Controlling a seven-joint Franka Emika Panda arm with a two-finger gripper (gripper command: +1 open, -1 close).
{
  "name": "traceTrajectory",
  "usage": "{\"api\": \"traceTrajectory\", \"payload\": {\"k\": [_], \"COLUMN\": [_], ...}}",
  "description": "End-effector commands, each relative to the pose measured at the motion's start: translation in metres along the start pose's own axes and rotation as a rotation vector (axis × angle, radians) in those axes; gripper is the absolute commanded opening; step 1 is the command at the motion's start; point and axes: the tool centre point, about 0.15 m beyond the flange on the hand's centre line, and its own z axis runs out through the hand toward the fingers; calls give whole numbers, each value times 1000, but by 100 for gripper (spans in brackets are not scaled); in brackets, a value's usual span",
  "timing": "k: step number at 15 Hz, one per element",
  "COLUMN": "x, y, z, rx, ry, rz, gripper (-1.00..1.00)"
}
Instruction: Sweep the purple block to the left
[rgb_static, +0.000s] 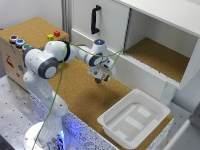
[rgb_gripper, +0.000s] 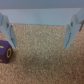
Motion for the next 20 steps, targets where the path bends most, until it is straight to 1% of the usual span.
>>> {"api": "traceTrajectory", "payload": {"k": [1, 4, 6, 11, 13, 15, 18, 20], "x": [38, 50, 50, 22, 8, -3, -4, 5], "y": [-13, -27, -34, -53, -54, -56, -76, -91], "z": [35, 44, 41, 34, 31, 29, 33, 39], "rx": [28, 20, 18, 10, -13, -12, 1, -1], "ry": [-87, -99, -111, -145, -145, -134, -118, -102], "rz": [27, 66, 80, 164, 197, 221, 224, 209], "gripper": [-100, -100, -100, -100, -100, -100, -100, -100]}}
